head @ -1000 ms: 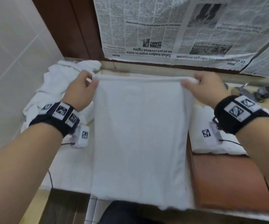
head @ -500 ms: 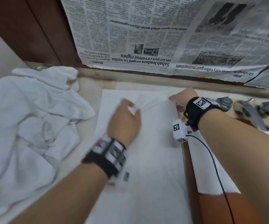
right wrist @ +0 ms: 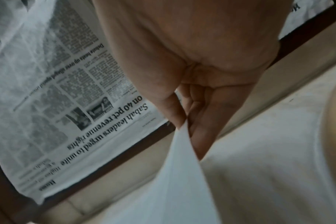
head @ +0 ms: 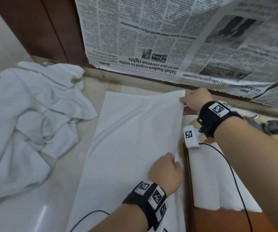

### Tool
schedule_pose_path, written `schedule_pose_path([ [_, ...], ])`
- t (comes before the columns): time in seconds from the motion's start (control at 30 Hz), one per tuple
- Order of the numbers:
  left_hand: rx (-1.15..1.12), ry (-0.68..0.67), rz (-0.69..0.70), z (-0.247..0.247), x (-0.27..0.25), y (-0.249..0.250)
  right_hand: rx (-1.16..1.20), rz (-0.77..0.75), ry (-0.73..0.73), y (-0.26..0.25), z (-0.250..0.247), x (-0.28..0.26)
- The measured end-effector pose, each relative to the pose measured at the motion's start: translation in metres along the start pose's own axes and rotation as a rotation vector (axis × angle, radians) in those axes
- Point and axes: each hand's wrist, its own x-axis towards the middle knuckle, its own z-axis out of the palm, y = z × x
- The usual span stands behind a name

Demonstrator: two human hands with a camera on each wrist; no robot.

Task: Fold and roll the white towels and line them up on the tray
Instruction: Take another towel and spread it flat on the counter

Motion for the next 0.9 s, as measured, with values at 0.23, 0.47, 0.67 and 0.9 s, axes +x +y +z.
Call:
schedule_pose_path([
  [0.23, -0.514, 0.090, -0.041, -0.058, -0.039, -0.008, -0.449, -0.224, 0.129, -0.036, 0.040, -0.012],
  [0.47, -0.415, 0.547, -0.137, -0.108, -0.058, -0.068, -0.406, -0.533, -0.075, -0.073, 0.154, -0.038],
  [0.67, -0.323, 0.450, -0.234, -0.114, -0.061, -0.111, -1.087, -0.624, -0.335, -0.041, 0.223, -0.023],
  [0.9, -0.302, 0.326, -0.225, -0.096, -0.106, -0.114, -1.130, -0.674, -0.328, -0.032, 0.228, -0.017],
])
